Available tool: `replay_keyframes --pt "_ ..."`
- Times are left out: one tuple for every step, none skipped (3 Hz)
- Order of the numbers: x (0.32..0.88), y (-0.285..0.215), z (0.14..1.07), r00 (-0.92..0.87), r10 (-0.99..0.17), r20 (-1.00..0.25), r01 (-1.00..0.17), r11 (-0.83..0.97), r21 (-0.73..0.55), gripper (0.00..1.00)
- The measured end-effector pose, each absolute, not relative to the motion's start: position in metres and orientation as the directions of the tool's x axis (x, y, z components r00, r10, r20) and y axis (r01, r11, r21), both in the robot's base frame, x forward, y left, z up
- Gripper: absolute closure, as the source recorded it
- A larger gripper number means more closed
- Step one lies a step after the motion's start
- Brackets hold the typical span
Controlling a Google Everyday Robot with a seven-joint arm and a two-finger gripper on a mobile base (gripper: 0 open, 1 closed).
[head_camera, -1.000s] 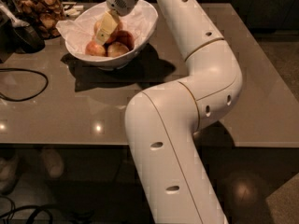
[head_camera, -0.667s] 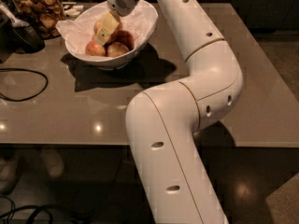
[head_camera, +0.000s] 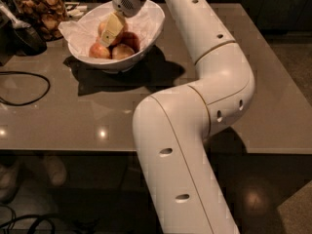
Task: Pick apple from white bowl
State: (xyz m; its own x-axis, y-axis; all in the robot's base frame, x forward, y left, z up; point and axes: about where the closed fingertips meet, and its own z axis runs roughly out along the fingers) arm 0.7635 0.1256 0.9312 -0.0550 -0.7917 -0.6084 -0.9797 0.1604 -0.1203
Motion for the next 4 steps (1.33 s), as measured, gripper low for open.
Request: replay_keyframes --pt "0.761 0.12 0.935 -0.067 -0.789 -0.611 -0.979 0.17 -0.113 0.12" --pt "0.755 0.113 0.944 -0.08 -0.785 -0.614 -0.977 0.185 -0.109 0.14" --pt "0.751 0.108 0.95 -0.091 -0.783 -0.616 -0.975 0.197 -0.106 0.14" --pt "0.748 0.108 0.95 -0.095 -0.78 -0.618 -0.975 0.199 -0.101 0.15"
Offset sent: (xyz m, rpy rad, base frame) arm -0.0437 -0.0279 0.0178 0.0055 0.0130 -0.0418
